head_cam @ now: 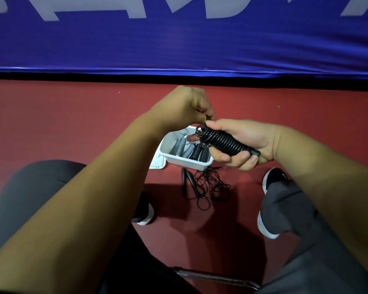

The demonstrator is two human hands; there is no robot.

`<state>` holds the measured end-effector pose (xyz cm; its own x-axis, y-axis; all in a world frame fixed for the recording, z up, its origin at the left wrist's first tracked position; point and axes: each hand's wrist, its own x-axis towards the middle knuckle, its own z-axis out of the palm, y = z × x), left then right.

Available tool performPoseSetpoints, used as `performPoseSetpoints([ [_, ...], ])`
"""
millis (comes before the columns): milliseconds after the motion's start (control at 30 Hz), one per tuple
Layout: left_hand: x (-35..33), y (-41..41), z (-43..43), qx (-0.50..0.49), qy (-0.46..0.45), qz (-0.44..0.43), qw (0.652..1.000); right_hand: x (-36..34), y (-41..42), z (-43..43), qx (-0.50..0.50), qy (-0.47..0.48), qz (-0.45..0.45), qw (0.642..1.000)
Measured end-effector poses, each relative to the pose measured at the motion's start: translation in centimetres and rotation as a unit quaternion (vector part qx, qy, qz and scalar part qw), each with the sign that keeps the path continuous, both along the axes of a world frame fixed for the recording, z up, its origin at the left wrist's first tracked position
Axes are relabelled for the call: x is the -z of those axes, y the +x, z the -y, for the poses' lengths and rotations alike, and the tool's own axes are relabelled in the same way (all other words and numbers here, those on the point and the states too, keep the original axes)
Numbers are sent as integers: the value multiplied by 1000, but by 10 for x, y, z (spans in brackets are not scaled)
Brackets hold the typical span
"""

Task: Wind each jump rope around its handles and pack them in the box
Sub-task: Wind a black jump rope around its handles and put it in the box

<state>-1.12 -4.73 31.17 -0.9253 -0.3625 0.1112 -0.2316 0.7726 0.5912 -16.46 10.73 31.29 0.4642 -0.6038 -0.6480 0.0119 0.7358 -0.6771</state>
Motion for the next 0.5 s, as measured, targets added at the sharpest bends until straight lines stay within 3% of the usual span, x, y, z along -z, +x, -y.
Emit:
performPoseSetpoints([
  [233,-15,-5,-4,-29,-73,-33,996,16,-8,9,108,-16,-84,990],
  [367,-23,-6,-5,-50,-70,-30,996,20,-10,14,182,-53,-128,973],
  [500,-26,-10,-9,-64,-61,-19,996,23,-6,13,180,-91,-199,959],
])
